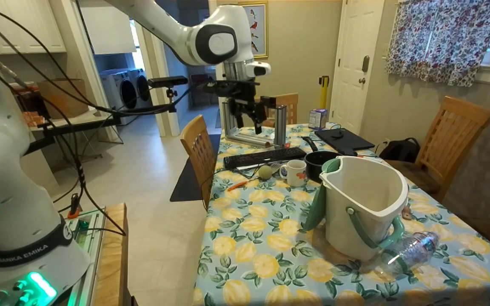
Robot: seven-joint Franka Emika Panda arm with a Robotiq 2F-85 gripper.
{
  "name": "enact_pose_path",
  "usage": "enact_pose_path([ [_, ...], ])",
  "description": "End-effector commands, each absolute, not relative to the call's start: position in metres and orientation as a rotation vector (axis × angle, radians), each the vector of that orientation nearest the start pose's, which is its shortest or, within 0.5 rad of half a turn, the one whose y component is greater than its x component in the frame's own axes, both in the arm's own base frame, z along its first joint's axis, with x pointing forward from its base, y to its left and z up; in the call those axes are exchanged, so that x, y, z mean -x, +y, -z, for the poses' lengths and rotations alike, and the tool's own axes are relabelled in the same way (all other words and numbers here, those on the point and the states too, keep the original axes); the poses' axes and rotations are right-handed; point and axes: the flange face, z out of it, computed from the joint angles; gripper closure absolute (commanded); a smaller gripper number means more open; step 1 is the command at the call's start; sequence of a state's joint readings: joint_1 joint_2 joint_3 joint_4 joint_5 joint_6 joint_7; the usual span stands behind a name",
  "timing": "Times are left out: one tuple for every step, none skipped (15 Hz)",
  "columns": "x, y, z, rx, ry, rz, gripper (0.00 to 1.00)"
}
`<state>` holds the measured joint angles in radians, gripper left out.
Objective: Pick up the circular object and put it inside the white mug
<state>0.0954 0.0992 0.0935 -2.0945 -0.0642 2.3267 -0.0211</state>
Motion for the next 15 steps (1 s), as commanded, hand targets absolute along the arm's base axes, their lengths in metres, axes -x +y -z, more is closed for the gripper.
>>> enact_pose_path([
  [-0.603, 0.131, -0.364, 3.122, -0.481, 0.237, 0.0],
  [-0.609, 0.141, -0.354, 3.112, -0.501, 0.232, 0.0],
  [-0.614, 0.148, -0.348, 3.103, -0.519, 0.227, 0.0],
  [-0.619, 0.156, -0.34, 3.096, -0.539, 0.216, 0.0],
  [-0.623, 0.163, -0.333, 3.089, -0.558, 0.204, 0.0],
  [-0.626, 0.171, -0.326, 3.082, -0.574, 0.193, 0.0],
  [-0.629, 0.177, -0.32, 3.076, -0.594, 0.184, 0.0],
  [-0.632, 0.183, -0.313, 3.07, -0.617, 0.178, 0.0],
  [-0.635, 0.188, -0.306, 3.069, -0.634, 0.171, 0.0],
  [-0.637, 0.192, -0.299, 3.069, -0.657, 0.159, 0.0],
  [-0.624, 0.184, -0.309, 3.068, -0.597, 0.154, 0.0],
  [-0.625, 0.186, -0.304, 3.066, -0.602, 0.145, 0.0],
  [-0.625, 0.186, -0.302, 3.066, -0.602, 0.14, 0.0],
  [-0.625, 0.186, -0.302, 3.067, -0.601, 0.142, 0.0],
  [-0.625, 0.185, -0.304, 3.067, -0.598, 0.146, 0.0],
])
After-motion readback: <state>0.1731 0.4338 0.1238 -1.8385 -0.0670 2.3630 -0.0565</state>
